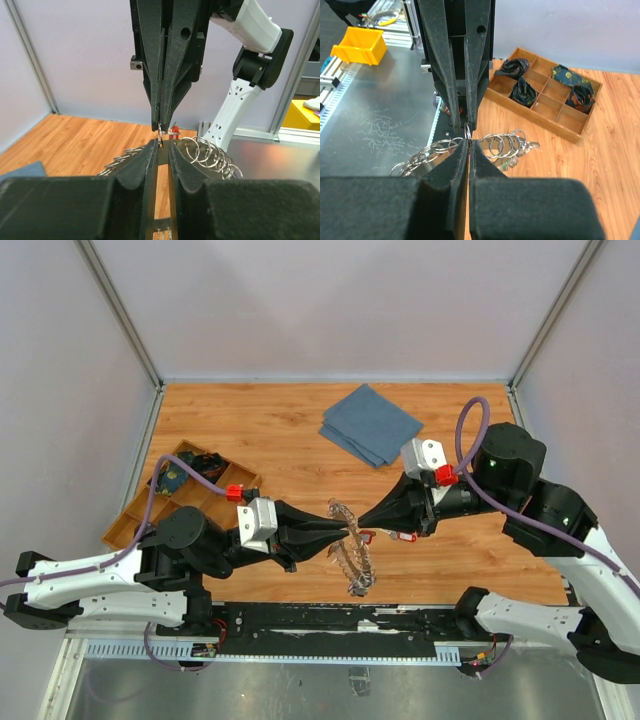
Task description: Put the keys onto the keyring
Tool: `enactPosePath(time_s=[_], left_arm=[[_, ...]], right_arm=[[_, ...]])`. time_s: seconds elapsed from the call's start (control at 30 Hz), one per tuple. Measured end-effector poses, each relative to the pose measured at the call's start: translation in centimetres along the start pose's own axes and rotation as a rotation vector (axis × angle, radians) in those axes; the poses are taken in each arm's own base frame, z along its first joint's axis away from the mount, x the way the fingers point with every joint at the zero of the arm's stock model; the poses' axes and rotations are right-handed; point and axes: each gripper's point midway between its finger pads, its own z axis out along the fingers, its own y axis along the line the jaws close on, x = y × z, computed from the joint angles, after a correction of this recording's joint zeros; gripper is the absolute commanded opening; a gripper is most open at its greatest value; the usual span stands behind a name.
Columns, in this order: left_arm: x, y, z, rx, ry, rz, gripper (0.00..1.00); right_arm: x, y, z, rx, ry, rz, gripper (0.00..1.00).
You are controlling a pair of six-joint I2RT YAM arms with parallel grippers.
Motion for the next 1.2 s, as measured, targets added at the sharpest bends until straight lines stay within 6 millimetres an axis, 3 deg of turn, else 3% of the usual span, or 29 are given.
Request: enactPosePath(time_s=[0.43,0.67,0.9,1.2], left_arm=[[-0.3,0.9,0.6,-0.058,0.015,-0.015,0.28],[1.6,0.9,1.7,-0.068,0.087,-0.021,0.35],[3.3,0.9,1.7,-0.072,0.151,-0.020,0.36],[3.2,1.2,1.7,-0.085,0.156,-0.018,0.34]], right_arm=[[1.9,-0.8,-1.4,0.029,0.217,-0.025,0.00],[2.6,-0.6,-1.4,0.019,0.291,-0.047,0.00],[3.1,-0.4,-1.4,0.008,0.334,-0.063,0.00],[3.8,0.1,-1.5,-0.014,0.368,-0.064,0.00]])
